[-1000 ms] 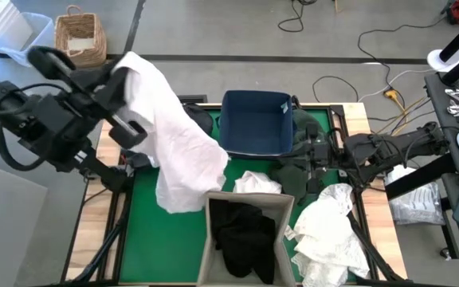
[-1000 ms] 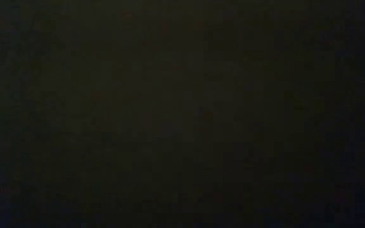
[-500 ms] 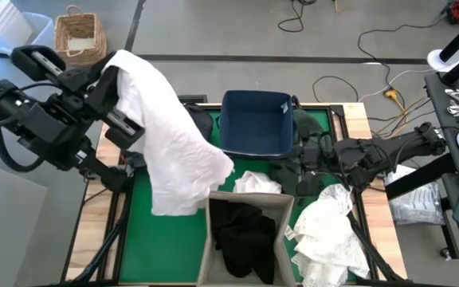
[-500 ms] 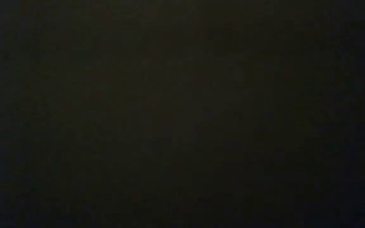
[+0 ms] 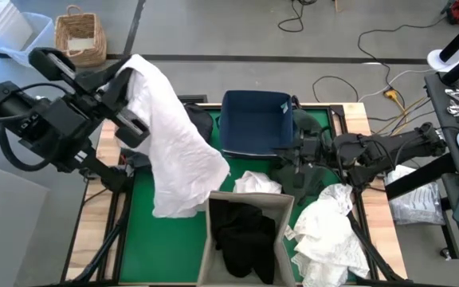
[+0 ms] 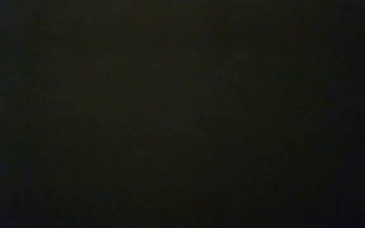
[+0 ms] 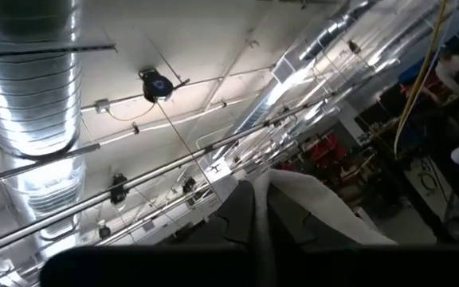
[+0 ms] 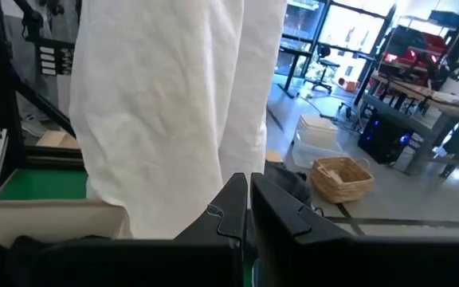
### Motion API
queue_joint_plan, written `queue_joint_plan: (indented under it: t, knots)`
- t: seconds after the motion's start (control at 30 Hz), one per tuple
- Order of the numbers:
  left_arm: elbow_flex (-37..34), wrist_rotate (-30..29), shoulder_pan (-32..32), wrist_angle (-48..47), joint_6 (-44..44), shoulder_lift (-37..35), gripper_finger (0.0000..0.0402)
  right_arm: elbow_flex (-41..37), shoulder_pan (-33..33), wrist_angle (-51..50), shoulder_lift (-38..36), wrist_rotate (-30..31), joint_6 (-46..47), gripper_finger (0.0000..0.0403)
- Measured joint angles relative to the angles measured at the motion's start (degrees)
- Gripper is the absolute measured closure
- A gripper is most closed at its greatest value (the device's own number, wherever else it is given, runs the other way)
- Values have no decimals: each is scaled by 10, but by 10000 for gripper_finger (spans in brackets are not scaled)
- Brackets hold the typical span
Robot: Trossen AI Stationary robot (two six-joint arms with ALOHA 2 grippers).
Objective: Sort clothes
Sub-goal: Put the white shirt into the blue laundry bin
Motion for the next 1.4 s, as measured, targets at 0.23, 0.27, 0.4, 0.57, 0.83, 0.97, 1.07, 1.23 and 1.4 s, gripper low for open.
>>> queue_joint_plan:
  t: [0.23, 0.27, 0.4, 0.57, 0.83, 0.97, 1.07, 1.23, 1.4]
  knots:
    - [0, 30, 32, -9, 0, 2, 401, 21, 0, -4, 9, 0, -26, 390]
    - [0, 38, 39, -10, 0, 2, 401, 25, 0, -4, 11, 0, -29, 390]
    - [0, 81, 74, -8, -5, 4, 401, 42, -4, -6, 14, 0, -37, 390]
    - [0, 138, 118, -10, -9, 7, 401, 65, -10, -16, 18, 0, -48, 390]
    - [0, 186, 141, -8, -27, 14, 401, 126, -50, -17, 53, -21, -93, 390]
    - [0, 198, 141, -10, -41, 22, 401, 170, -77, -22, 96, -72, -103, 390]
    - [1, 198, 142, -10, -40, 29, 401, 206, -90, -27, 130, -114, -115, 383]
    - [1, 198, 144, -10, -39, 40, 401, 257, -93, -39, 168, -155, -141, 320]
    - [1, 198, 145, -10, -31, 46, 401, 273, -93, -43, 189, -153, -134, 211]
